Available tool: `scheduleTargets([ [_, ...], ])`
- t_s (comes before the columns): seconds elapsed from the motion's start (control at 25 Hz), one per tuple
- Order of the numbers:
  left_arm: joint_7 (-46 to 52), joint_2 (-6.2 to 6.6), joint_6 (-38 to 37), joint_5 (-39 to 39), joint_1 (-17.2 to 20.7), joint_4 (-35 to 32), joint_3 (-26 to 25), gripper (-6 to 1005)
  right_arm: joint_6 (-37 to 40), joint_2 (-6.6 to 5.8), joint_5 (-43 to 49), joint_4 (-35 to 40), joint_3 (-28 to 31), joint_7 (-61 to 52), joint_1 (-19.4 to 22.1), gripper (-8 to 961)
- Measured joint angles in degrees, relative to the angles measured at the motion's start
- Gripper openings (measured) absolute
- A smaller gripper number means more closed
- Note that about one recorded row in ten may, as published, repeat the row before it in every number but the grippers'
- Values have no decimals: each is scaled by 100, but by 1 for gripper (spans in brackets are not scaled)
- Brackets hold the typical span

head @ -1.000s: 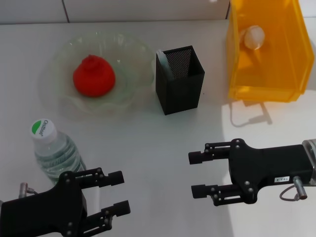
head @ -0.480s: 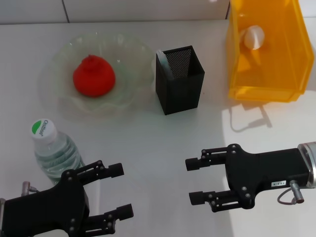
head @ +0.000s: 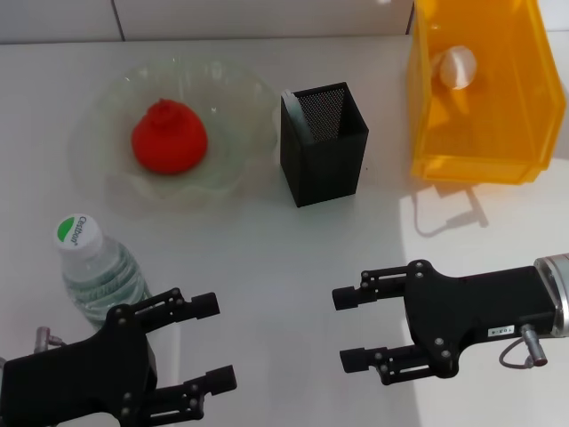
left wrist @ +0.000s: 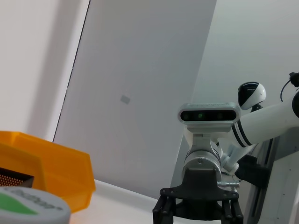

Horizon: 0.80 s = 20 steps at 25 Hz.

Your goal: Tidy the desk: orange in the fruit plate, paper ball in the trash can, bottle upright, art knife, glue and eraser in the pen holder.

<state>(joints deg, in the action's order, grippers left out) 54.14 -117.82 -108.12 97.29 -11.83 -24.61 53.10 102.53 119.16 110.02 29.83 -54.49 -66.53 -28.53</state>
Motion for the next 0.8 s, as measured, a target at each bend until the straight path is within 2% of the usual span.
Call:
scheduleTargets([
  [0.8,0,5,-1,-18,-27,-19,-1,795,-6,9,2,-22,0,1,-4,676],
])
